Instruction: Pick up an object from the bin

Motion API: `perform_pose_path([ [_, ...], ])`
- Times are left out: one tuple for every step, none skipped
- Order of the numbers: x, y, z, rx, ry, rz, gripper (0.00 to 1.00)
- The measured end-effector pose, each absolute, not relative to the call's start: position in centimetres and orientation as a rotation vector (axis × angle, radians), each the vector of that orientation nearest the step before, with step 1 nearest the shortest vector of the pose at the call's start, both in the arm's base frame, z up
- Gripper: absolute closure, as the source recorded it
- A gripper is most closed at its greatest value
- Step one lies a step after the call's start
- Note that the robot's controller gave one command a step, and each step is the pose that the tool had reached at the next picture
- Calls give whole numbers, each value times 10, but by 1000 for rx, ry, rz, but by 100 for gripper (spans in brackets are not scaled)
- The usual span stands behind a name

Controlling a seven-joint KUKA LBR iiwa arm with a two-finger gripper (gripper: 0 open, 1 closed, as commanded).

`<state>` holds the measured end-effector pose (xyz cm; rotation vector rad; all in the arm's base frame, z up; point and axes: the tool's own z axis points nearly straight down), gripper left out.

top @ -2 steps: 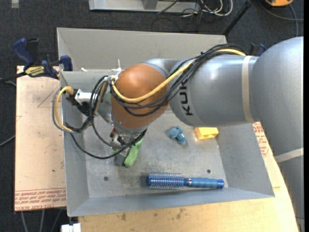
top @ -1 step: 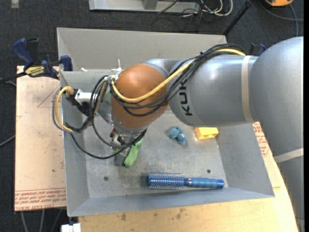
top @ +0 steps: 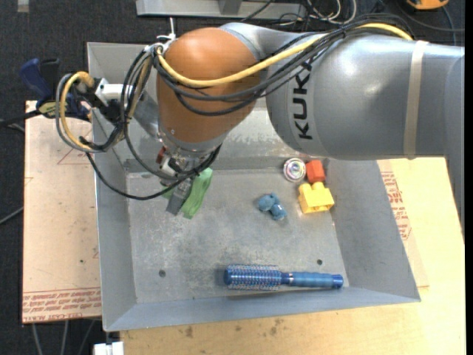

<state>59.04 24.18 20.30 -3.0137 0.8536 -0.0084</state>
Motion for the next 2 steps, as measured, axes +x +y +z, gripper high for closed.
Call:
perform_pose_path([
  [575,235,70,-3079,616,3,100],
  [565,227,200,-3069,643,-8,100],
])
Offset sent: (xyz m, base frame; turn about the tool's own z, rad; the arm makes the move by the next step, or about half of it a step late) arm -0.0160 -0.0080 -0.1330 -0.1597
